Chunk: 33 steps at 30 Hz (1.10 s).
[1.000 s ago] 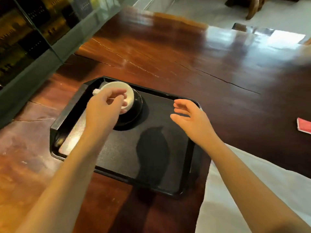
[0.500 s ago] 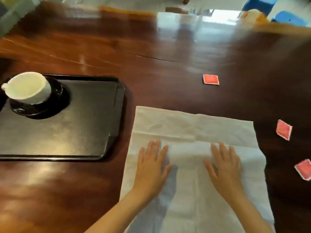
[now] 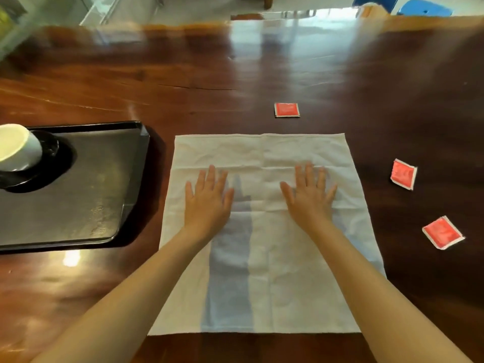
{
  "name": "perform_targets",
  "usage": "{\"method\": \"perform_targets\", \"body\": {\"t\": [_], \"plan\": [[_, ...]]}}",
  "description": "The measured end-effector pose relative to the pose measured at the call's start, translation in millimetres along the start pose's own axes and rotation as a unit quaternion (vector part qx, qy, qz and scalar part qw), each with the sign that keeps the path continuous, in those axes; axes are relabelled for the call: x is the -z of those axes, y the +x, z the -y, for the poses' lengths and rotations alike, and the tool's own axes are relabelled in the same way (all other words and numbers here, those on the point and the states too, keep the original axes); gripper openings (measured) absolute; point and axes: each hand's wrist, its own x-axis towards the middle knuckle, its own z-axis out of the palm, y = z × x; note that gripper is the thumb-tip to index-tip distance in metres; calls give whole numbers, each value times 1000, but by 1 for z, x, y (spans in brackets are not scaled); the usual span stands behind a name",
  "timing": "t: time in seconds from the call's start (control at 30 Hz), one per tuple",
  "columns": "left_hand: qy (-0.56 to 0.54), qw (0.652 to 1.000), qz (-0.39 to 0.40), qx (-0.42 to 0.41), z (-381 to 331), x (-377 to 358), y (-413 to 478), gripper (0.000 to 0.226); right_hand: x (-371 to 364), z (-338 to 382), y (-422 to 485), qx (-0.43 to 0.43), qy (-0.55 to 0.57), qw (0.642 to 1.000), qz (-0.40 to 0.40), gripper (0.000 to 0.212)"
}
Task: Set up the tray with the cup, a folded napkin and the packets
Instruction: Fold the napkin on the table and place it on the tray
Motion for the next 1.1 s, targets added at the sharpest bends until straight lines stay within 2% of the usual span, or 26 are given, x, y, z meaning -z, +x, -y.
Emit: {"method": "perform_targets", "body": {"t": [0.07, 0.17, 0.23, 0.33, 0.47, 0.6, 0.63, 0.7, 0.8, 0.87, 1.0, 1.1], "plan": [[-14, 999, -28, -9, -17, -7, 10, 51, -5, 26, 0, 68, 1, 997, -27, 64], [15, 999, -22, -21, -23, -25, 13, 53, -25, 43, -11, 178, -37, 983, 1, 58], [29, 999, -30, -6, -11, -27, 17, 55, -26, 23, -11, 162, -35, 986, -20, 60], [36, 998, -29, 37, 19, -17, 29, 57, -15, -29, -3, 88, -42, 995, -31, 59], [48, 998, -15, 35, 54, -3, 43, 59, 4, -90, 5, 39, -55, 997, -32, 66], [64, 997, -11, 31, 48, 3, 35, 58, 13, -89, 0, 1, -71, 997, -15, 59], [53, 998, -25, 21, 38, 3, 24, 58, 12, -76, -9, 6, -60, 998, -35, 60], [10, 999, -46, -13, 9, -5, -18, 60, 1, -36, -43, 79, -7, 995, -58, 63], [13, 999, -24, -46, -25, -32, -99, 59, -29, 5, -105, 199, -5, 980, -1, 58], [30, 998, -11, -44, -22, -45, -125, 60, -34, -7, -120, 190, -35, 981, 2, 58], [67, 994, -2, -81, -8, -40, -112, 61, -21, -77, -133, 98, -58, 994, 8, 61], [74, 990, 16, -123, -3, -33, -94, 60, -15, -96, -160, 93, -60, 993, 39, 63]]}}
